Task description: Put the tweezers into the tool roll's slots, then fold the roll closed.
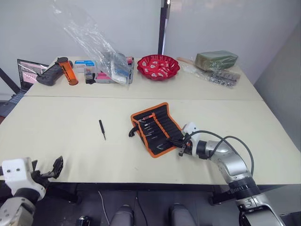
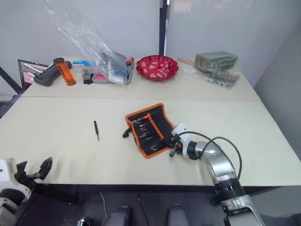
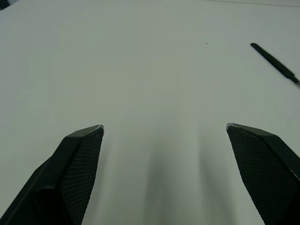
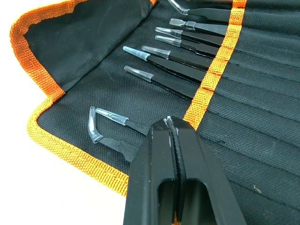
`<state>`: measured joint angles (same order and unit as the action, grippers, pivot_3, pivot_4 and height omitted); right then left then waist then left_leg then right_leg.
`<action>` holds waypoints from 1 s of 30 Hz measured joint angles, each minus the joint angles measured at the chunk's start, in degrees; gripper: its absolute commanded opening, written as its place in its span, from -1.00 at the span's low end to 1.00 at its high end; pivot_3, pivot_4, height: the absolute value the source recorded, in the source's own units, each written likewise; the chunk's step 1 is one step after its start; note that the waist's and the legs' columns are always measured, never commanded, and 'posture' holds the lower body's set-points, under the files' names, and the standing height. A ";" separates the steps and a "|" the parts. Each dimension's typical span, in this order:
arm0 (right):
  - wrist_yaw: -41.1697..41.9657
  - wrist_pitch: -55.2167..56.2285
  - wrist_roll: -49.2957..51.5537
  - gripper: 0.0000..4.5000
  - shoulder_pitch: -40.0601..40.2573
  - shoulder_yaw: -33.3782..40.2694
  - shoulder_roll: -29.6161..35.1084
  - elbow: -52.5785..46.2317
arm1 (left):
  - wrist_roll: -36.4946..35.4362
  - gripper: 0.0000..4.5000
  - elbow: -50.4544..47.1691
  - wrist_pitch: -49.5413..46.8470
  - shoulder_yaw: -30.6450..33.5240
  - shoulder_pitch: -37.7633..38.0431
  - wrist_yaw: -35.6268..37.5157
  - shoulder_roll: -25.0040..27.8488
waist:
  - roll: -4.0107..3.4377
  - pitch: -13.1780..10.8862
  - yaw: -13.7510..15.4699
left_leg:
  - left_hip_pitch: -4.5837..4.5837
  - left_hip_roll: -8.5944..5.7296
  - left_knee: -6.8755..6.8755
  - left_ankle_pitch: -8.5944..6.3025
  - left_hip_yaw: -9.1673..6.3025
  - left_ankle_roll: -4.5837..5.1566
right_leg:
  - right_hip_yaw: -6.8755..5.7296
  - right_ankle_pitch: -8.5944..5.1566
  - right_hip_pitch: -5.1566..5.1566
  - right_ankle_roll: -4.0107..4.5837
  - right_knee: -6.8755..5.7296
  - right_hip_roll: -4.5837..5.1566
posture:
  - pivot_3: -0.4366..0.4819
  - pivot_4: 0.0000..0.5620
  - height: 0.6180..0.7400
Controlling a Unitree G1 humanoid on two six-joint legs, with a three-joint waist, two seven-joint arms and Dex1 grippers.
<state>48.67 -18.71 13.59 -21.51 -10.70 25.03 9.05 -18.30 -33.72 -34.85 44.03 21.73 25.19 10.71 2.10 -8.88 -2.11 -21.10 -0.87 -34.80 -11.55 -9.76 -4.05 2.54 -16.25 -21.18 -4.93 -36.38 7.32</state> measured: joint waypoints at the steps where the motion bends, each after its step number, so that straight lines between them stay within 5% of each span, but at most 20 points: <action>1: -0.09 0.00 -0.04 -1.00 0.13 0.03 -0.07 -0.09 | -0.01 0.98 0.00 1.24 -0.36 1.27 -0.20 -0.73 | 0.03 0.03 0.01 | 0.00 0.01 0.01 -0.02 0.00 -0.01 | -0.01 0.00 0.02 0.00 0.06 0.00 | -0.05 -0.47 1.00; 15: 0.94 -0.03 -1.03 -1.00 -0.23 0.08 -0.56 -0.13 | -0.97 0.98 -0.30 4.93 -8.29 3.71 -4.31 -0.84 | 0.06 0.05 -0.22 | -0.04 0.03 0.01 -0.16 0.06 0.00 | -0.01 -0.01 0.03 -0.01 0.25 0.00 | -0.05 -0.47 1.00; 30: 0.98 -0.60 -1.18 -1.00 -0.21 0.08 -0.44 -0.89 | 7.29 0.98 4.33 -7.97 -24.98 -24.58 -28.36 -6.02 | 0.09 0.09 -0.01 | -0.05 0.01 -0.03 -0.16 0.06 0.00 | -0.01 0.03 0.06 -0.08 0.28 -0.01 | -0.05 -0.47 1.00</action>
<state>49.65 -19.30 12.41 -21.72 -10.61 24.59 8.16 -11.01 -29.39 -42.83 19.05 -2.85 -3.17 4.70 2.19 -8.79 -2.13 -21.15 -0.87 -34.83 -11.71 -9.70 -4.05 2.53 -16.22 -21.12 -5.01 -36.11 7.31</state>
